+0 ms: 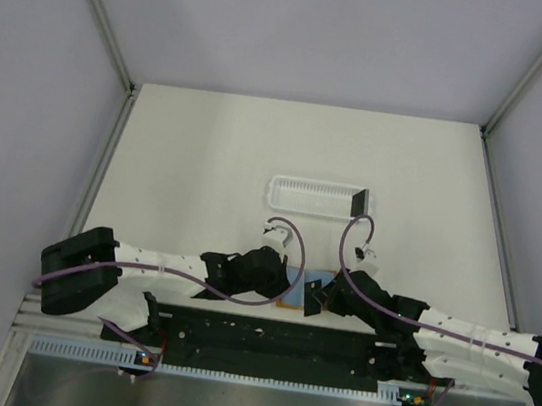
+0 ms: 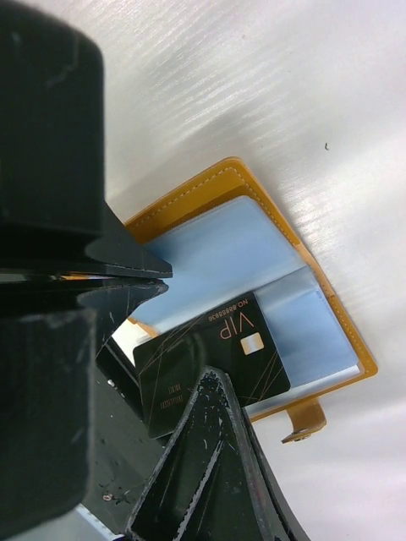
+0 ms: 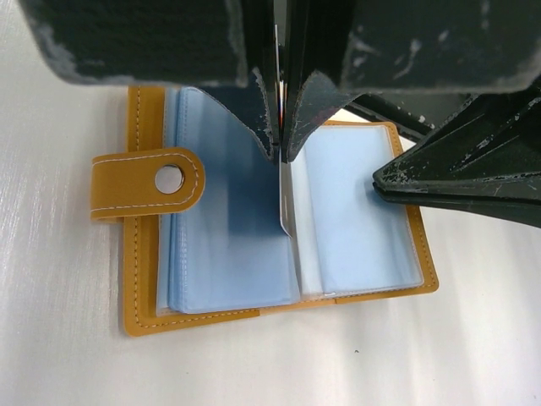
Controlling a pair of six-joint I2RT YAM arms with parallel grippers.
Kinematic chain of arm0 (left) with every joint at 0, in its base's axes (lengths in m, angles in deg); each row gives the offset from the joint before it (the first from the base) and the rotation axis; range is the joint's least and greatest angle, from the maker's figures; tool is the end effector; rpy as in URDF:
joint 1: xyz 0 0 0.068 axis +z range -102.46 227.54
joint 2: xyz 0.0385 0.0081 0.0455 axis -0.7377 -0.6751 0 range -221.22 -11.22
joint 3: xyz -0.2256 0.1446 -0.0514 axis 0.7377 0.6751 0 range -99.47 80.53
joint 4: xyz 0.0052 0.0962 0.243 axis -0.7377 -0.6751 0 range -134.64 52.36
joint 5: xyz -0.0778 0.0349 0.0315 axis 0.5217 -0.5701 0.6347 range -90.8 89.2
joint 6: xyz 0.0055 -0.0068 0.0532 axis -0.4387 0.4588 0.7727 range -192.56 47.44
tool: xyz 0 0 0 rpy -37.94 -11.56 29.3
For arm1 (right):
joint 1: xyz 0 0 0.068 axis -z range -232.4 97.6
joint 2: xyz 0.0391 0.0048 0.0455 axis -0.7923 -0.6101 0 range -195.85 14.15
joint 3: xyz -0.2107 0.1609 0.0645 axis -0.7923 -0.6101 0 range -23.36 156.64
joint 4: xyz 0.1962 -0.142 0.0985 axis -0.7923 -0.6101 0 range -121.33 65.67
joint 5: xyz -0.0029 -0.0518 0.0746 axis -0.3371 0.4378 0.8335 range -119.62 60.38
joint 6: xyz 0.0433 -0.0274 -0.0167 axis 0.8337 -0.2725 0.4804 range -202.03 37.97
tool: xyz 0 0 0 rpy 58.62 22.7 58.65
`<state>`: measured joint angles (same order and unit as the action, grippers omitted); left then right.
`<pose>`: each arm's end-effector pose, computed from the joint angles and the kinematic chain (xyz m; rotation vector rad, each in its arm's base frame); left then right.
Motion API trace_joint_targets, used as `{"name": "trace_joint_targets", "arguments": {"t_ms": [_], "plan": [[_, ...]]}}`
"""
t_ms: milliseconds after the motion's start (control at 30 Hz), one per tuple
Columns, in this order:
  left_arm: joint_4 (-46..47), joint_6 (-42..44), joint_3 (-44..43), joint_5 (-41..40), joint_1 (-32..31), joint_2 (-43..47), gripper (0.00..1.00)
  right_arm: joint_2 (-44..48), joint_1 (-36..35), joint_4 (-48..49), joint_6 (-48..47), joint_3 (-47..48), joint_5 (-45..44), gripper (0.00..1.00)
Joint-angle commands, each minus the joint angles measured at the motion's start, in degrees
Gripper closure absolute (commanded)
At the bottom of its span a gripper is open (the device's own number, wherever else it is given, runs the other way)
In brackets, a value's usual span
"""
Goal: Put the credit cards into the card holder
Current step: Open the card holder at the corner of the board.
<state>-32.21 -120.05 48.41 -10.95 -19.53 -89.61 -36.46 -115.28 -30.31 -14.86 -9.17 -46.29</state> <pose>0.1079 -0.2389 0.1653 0.3139 2.3959 -0.8132 0.0842 0.1422 0.1476 0.2467 2.4089 0.8168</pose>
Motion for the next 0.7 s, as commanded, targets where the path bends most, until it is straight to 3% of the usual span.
{"name": "trace_joint_targets", "arguments": {"t_ms": [0,667], "plan": [[1.2,-0.7,0.7,-1.2,-0.2,0.2,1.0,1.0,-0.4,-3.1,-1.5,0.3,-1.2,1.0],[5.7,-2.3,3.6,1.1,-0.2,-5.5,1.0,4.9,-0.3,-3.9,-3.6,3.0,-0.2,1.0]]}}
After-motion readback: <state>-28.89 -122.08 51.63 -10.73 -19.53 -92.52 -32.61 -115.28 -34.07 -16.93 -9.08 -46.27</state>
